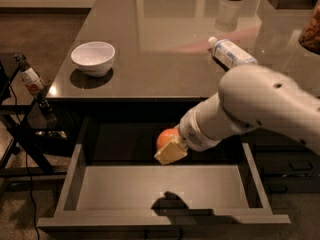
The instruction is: Place orange into top drawer
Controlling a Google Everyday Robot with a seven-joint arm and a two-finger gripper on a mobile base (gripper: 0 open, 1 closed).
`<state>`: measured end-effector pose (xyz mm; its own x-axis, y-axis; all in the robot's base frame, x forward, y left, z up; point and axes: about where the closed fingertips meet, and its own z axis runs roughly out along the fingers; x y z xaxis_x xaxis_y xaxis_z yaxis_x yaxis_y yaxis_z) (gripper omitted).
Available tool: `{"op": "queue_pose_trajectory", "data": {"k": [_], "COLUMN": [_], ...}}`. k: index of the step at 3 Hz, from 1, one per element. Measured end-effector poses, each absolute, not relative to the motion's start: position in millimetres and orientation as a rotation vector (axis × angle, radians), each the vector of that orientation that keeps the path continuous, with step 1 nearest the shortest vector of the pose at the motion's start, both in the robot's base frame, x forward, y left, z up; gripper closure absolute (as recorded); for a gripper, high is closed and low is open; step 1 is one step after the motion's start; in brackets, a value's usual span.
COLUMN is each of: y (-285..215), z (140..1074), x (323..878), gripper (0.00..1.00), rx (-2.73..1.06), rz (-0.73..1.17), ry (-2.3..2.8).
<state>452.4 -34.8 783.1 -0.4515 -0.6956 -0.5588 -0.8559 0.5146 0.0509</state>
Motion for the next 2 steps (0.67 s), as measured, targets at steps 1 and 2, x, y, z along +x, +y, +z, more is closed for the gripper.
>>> {"op": "queue_pose_trajectory", "data": {"k": [1, 2], "y": [-26.1, -18.9], "z": [751.2, 726.7], "x": [452.7, 455.8], "gripper": [1.00, 1.00], "rx": [-1.230, -1.211], "rz": [0.490, 0.522], "ry": [2.290, 2.294]}}
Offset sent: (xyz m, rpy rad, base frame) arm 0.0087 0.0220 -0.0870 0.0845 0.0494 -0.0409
